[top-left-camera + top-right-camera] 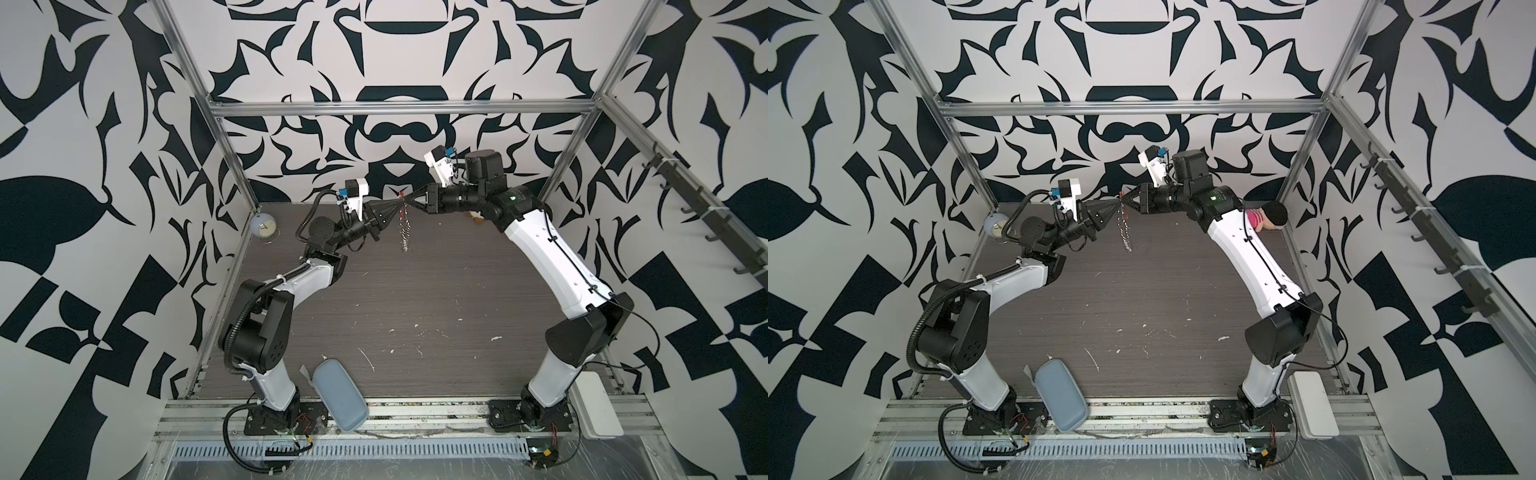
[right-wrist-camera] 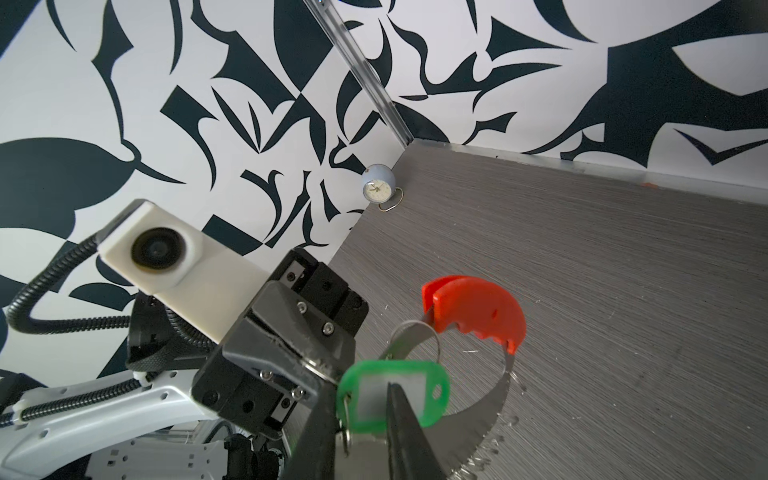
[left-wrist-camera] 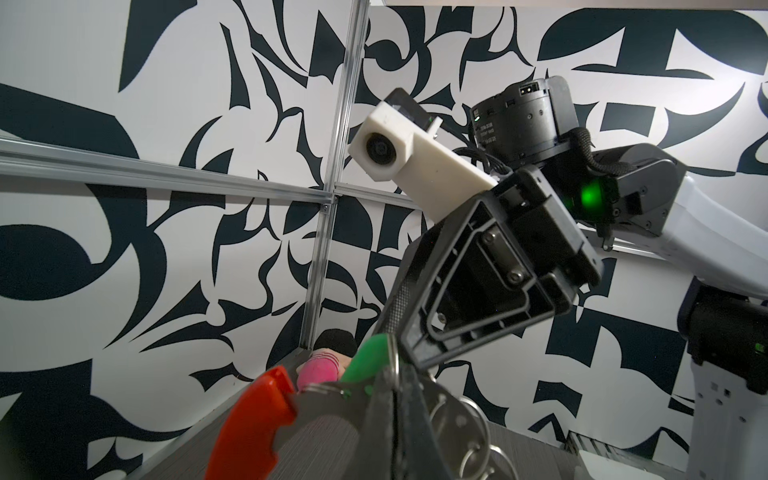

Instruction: Put the keys on the keyring

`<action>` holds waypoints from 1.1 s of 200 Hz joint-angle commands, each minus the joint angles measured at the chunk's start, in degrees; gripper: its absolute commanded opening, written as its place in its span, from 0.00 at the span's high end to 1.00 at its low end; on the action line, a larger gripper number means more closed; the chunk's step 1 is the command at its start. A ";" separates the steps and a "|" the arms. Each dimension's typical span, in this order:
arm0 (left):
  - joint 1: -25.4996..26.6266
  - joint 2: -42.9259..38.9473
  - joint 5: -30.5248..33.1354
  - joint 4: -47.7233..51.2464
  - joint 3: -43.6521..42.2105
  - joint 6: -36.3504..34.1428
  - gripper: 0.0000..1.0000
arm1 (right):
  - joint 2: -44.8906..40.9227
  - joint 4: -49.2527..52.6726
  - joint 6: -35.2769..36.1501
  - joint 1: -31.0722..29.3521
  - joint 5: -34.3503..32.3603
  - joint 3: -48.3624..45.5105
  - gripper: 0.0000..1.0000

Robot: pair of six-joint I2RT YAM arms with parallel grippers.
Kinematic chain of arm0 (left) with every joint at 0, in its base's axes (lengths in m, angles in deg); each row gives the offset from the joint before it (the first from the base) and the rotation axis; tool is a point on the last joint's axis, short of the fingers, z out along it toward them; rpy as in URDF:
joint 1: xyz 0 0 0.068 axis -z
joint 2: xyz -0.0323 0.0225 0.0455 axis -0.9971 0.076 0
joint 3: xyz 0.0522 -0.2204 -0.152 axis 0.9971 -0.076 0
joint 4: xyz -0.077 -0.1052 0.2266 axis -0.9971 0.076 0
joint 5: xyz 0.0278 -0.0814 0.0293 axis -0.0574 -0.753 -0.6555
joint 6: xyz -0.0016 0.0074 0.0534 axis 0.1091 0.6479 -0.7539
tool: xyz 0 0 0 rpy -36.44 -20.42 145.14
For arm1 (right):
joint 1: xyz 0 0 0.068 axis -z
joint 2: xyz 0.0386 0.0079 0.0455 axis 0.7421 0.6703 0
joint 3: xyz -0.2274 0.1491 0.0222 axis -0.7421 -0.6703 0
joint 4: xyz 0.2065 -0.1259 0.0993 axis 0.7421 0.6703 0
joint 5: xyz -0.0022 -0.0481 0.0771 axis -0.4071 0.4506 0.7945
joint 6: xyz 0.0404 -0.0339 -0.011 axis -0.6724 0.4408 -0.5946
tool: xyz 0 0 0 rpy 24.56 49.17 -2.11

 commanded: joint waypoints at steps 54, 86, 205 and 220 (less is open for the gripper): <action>-0.02 -0.68 0.04 -8.75 1.96 1.40 1.00 | -2.75 -10.97 -11.16 5.07 6.53 -6.73 1.00; 0.03 -0.83 0.08 -8.75 2.08 1.39 1.00 | -2.45 -10.69 -11.41 5.07 7.23 -6.45 0.97; 0.24 -0.24 0.00 -8.75 2.77 0.36 1.00 | -2.67 -3.49 -7.56 6.31 4.33 -3.30 0.66; 0.27 0.22 -0.27 -8.72 2.62 0.20 1.00 | -3.47 -0.10 -3.78 6.52 1.62 -0.60 0.65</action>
